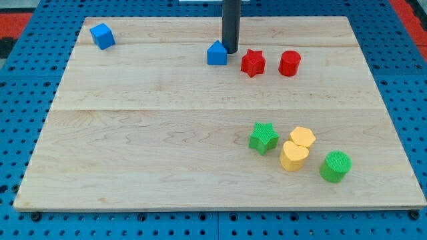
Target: Push the red circle to the blue triangle
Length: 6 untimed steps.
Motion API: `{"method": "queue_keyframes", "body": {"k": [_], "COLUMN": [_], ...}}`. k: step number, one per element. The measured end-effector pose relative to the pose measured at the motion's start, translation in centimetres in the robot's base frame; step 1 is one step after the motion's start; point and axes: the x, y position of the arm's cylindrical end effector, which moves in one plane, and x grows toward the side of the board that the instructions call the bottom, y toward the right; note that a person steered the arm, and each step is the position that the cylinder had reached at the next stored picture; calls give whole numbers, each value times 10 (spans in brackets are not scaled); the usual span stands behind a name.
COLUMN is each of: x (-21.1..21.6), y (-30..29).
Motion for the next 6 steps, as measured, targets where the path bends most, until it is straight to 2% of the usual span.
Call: {"method": "queue_keyframes", "body": {"k": [1,2,3,4,5,6], "x": [-11,-46,-55,-49,-36,30], "y": [10,62,104,172,212,191]}}
